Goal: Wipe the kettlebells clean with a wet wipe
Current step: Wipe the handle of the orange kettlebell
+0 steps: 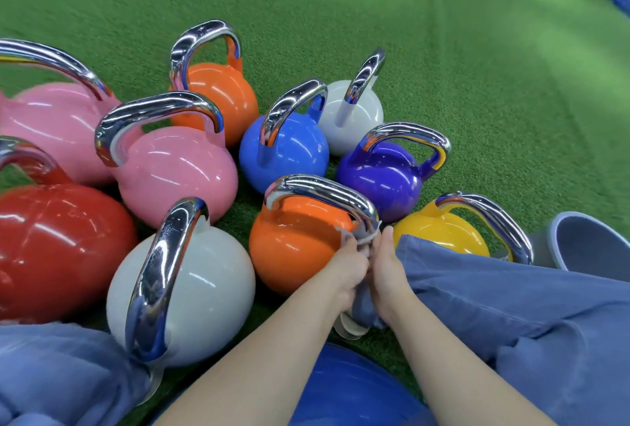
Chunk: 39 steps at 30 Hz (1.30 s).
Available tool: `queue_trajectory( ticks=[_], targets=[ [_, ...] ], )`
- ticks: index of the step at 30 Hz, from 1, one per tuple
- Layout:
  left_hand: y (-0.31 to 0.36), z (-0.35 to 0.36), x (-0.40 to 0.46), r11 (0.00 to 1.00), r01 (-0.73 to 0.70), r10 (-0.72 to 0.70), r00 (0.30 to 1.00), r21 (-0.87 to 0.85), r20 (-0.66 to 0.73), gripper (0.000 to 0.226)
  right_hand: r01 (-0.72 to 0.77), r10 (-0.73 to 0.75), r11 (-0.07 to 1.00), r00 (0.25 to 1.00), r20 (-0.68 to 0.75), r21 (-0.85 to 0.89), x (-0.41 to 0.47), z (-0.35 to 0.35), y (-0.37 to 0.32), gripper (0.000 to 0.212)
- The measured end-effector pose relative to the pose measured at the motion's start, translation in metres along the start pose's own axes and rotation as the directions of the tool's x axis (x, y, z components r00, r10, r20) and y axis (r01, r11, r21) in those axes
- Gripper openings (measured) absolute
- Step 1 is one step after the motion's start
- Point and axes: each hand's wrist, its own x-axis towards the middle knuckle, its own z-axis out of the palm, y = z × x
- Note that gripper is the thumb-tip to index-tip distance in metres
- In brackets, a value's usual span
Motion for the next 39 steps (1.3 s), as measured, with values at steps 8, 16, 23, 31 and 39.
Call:
queue_trajectory(
  ticks=[8,16,23,31,39],
  targets=[
    [0.031,-0.010,-0.026,0.889,-0.172,0.244,0.963,-0.424,0.119,0.053,0.324,-0.363,0.828,0.932,0.004,-0.459,-0.004,0.016,-0.003,0.056],
    [0.058,-0.041,-0.042,0.697,-0.122,0.245,0.967,-0.706,0.075,0.049,0.394,-0.491,-0.216,0.747,0.448,-0.893,-0.018,0.034,-0.028,0.070],
    [0.055,-0.041,-0.036,0.723,-0.241,0.263,0.963,-0.647,-0.065,0.029,0.330,-0.499,-0.447,0.680,0.537,-0.832,-0.015,0.039,-0.038,0.056],
    [0.034,-0.008,-0.038,0.940,-0.196,0.206,0.978,-0.278,0.008,0.031,0.278,-0.358,-0.280,0.858,0.368,-0.919,-0.014,-0.015,-0.046,0.053],
    [0.047,-0.020,-0.027,0.874,-0.215,0.189,0.976,-0.435,-0.103,0.027,0.365,-0.329,-0.363,0.811,0.484,-0.858,-0.009,0.032,-0.066,0.052]
  ],
)
